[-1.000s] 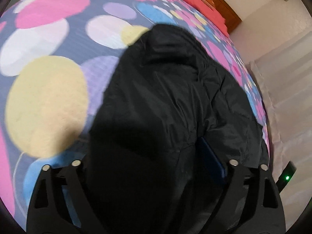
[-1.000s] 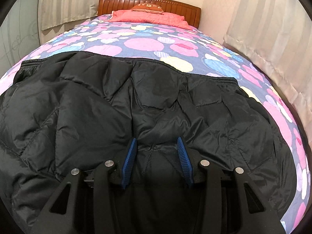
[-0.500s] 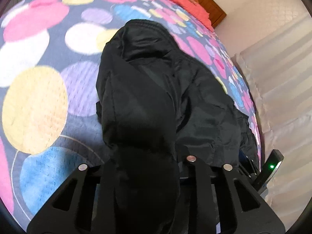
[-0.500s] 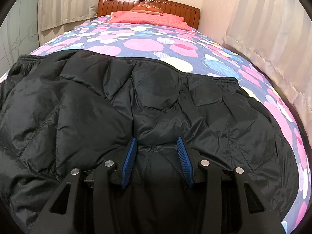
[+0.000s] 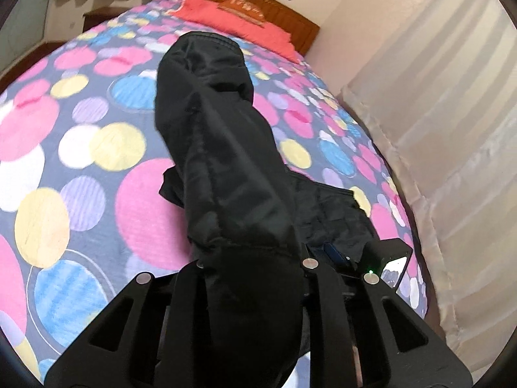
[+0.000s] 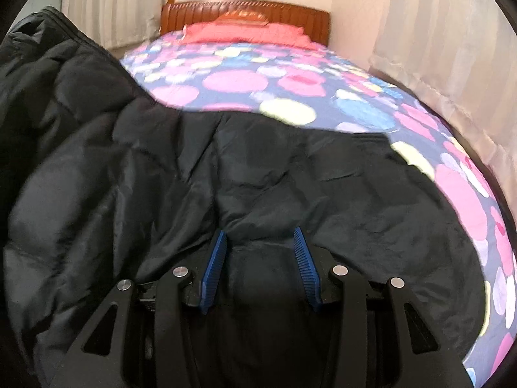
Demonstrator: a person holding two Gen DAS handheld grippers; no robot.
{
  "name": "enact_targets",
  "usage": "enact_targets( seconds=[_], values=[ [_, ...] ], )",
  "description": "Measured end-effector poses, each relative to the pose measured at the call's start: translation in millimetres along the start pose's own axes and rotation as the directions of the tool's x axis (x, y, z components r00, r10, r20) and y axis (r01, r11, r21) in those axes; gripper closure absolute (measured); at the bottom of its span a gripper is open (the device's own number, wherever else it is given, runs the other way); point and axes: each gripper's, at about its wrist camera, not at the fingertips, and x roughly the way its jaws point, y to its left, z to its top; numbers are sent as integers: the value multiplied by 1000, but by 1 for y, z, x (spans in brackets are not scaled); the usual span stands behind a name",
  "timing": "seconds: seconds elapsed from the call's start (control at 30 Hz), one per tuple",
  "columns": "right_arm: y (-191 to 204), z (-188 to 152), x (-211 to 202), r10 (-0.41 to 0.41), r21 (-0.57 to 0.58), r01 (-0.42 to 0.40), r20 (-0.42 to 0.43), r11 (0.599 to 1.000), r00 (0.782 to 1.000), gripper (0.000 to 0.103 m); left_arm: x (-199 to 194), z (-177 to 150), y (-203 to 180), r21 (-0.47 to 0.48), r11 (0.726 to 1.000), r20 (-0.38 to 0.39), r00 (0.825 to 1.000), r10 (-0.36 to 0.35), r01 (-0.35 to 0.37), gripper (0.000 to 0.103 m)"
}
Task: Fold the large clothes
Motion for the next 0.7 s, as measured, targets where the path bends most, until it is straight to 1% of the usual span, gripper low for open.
enact_targets(
  seconds=[0.03, 0.07, 0.2, 0.3, 0.4, 0.53, 0.6, 0.7],
  values=[
    [-9, 1, -6, 9, 17, -9, 12, 1000, 1000, 49, 0, 0, -16, 22, 1000, 5, 1000, 7, -7, 84],
    [-17, 3, -11, 12, 30, -13, 24, 999, 1000, 48, 1, 2, -24, 35, 999, 5, 1000, 12, -13, 84],
    [-62, 2, -34, 8, 65, -12, 66, 998, 998, 46, 11, -3, -78, 98, 994, 15, 999, 48, -50, 84],
    [-100, -5, -44, -1, 108, -7, 76, 994, 997, 45, 22, -10, -106, 136, 989, 19, 998, 59, -61, 84],
    [-129, -13, -49, -24, 140, 13, 75, 990, 997, 45, 52, -22, -147, 190, 980, -8, 998, 58, -55, 84],
    [-173, -22, -53, -61, 198, 48, 61, 979, 996, 45, 95, -40, -176, 226, 973, -52, 997, 54, -41, 84],
    [-187, -25, -53, -75, 219, 62, 52, 974, 996, 45, 120, -48, -187, 234, 972, -74, 996, 57, -38, 84],
    [-208, -31, -50, -99, 249, 88, 31, 964, 995, 45, 151, -59, -191, 224, 974, -113, 992, 52, -26, 84]
  ],
)
